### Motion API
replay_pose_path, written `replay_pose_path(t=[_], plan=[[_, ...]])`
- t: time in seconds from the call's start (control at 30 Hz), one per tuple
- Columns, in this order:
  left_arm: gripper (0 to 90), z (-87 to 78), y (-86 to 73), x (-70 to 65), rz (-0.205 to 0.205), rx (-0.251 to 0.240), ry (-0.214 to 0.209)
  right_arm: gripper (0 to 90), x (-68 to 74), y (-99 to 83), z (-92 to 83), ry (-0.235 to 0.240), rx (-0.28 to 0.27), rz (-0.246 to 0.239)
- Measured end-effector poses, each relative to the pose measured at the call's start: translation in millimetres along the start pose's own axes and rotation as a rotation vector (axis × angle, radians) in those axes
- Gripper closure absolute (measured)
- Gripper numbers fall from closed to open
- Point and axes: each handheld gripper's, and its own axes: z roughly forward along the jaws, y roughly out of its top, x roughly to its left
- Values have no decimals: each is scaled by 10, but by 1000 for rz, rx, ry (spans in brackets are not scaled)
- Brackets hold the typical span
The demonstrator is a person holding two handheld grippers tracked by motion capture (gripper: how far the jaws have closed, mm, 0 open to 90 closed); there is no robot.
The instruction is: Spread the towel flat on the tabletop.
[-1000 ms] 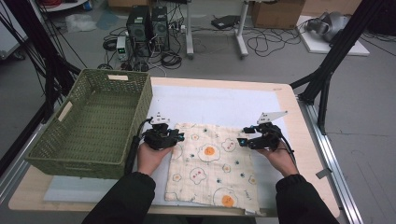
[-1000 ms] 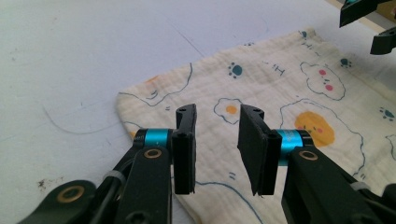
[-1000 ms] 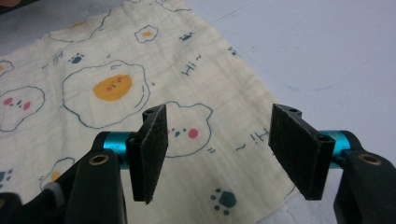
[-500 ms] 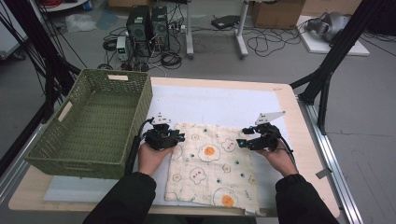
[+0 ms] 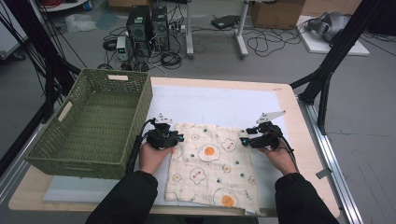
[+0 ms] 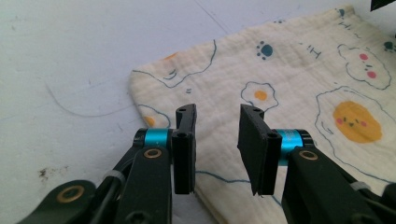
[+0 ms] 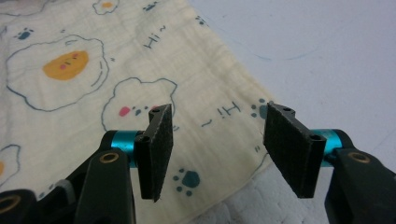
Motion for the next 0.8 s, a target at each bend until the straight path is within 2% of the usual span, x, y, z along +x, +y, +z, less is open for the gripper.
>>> replay_pose_path(t=[0.6,0.8], plan=[[667,57,-10,31,-40,6,44,426,-52,-35,76,-36,39,6],[725,67,-9,16,-34,10,80,465,-41,-34,113,-48,55,0]])
